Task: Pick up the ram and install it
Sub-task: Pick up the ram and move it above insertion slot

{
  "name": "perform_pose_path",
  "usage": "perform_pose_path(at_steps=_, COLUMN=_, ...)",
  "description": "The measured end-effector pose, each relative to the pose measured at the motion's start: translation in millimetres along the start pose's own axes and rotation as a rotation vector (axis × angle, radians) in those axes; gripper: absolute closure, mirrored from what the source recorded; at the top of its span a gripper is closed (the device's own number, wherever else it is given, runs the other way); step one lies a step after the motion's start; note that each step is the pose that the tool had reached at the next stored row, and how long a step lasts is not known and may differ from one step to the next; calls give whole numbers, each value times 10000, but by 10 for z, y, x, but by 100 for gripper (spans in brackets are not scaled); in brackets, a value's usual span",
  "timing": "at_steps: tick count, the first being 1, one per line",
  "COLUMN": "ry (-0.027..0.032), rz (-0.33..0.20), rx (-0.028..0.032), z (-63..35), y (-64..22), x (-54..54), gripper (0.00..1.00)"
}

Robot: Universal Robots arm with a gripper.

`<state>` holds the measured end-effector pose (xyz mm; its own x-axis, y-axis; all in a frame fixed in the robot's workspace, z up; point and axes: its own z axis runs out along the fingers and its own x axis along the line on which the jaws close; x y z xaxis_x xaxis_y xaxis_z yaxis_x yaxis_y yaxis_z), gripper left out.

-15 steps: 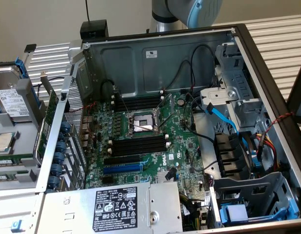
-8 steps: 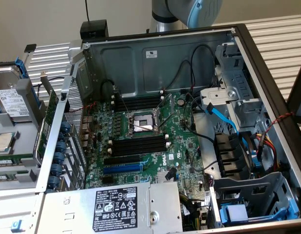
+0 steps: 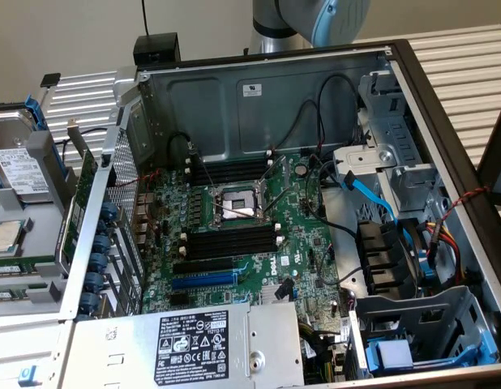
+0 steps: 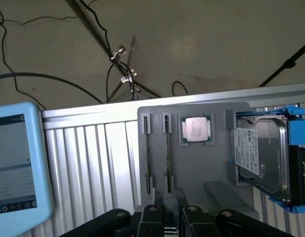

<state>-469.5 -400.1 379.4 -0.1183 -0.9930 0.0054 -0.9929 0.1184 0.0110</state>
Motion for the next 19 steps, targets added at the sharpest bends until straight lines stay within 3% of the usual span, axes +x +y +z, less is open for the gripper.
perform_pose_path(at_steps=1, ry=0, rz=-4, rx=1, z=0, y=0, x=0, gripper=76)
perform_pose_path(at_steps=5, ry=0, rz=-19, rx=3, z=6, y=0, x=0, gripper=58)
perform_pose_path(at_steps=19, ry=-12, rz=-87, rx=3, z=250, y=-2, x=5, gripper=58)
